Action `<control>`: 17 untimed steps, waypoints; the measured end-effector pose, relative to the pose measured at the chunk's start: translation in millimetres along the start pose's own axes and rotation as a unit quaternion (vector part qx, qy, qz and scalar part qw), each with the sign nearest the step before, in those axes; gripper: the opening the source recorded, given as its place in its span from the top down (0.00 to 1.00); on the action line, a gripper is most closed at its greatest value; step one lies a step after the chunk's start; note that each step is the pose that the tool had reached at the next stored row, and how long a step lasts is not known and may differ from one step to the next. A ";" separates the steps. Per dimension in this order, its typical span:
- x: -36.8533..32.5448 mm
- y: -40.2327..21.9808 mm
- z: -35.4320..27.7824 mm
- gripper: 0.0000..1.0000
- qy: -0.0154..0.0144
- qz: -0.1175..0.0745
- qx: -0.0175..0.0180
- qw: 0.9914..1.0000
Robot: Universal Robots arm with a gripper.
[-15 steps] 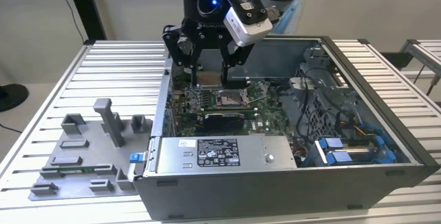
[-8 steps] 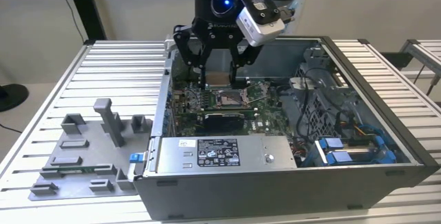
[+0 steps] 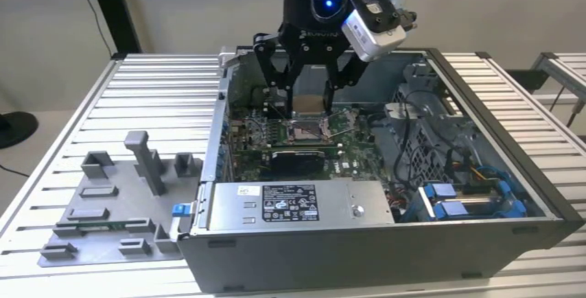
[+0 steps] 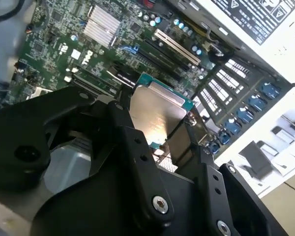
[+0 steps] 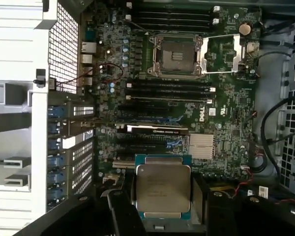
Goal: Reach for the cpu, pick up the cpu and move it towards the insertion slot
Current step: 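Pick up the cpu and move it towards the insertion slot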
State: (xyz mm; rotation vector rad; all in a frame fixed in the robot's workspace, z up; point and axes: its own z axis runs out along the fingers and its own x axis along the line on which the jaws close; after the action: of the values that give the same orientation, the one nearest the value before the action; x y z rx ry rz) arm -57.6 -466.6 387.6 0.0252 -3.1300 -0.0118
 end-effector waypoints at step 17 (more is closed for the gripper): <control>-25.6 -0.4 0.1 1.00 0.000 0.010 0.000 1.000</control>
State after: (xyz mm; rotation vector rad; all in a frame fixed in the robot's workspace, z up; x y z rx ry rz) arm -32.0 -466.7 387.1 -0.0055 -3.1302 -0.0119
